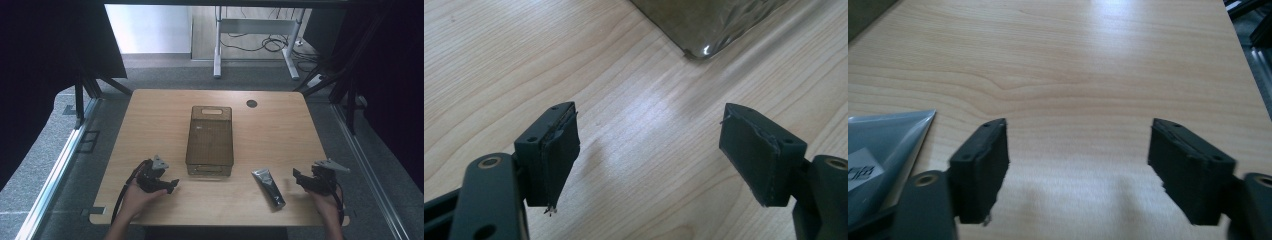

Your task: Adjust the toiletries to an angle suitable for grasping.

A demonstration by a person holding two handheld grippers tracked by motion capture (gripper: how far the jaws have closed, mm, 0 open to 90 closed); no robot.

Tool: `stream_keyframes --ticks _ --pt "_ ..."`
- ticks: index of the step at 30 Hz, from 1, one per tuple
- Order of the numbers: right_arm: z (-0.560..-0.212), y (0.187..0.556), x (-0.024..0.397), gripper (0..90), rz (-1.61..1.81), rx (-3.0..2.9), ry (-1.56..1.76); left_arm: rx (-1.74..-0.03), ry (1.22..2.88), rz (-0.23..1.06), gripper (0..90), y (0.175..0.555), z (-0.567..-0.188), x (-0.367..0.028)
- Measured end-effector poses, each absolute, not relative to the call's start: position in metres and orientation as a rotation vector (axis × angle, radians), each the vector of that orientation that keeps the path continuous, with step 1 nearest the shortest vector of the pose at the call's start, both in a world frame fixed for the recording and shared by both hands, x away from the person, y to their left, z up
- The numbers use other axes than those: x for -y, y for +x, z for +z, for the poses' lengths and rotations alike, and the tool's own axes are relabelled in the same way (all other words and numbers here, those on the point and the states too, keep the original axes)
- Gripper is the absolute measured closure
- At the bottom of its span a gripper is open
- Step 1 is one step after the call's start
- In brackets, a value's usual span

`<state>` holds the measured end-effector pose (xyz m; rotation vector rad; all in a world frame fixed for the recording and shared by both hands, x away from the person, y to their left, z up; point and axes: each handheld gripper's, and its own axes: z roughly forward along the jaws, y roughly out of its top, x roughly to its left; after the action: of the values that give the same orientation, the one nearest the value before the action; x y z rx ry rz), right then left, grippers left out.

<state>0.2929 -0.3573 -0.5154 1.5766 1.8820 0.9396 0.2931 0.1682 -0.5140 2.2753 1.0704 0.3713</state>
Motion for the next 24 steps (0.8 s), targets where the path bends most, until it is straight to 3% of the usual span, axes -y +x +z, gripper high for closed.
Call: stream_keyframes --ticks 3,9,11,17,24 --pt "-0.515 0.290 0.362 30.6 0.948 -1.880 1.596 -1.062 2.277 0.367 24.4 0.293 -0.514 -0.168" --pt "-0.508 0.285 0.369 52.2 0.989 -1.885 1.550 -1.072 2.276 0.365 24.4 0.296 -0.515 -0.168" --pt "-0.507 0.284 0.368 54.4 0.995 -1.907 1.528 -1.075 2.275 0.364 24.4 0.295 -0.515 -0.168" --pt "-0.496 0.280 0.366 72.8 1.011 -1.990 1.443 -1.068 2.269 0.368 24.4 0.294 -0.514 -0.169" --pt "-0.495 0.281 0.365 78.3 0.989 -2.040 1.411 -1.071 2.284 0.369 24.4 0.295 -0.516 -0.167"
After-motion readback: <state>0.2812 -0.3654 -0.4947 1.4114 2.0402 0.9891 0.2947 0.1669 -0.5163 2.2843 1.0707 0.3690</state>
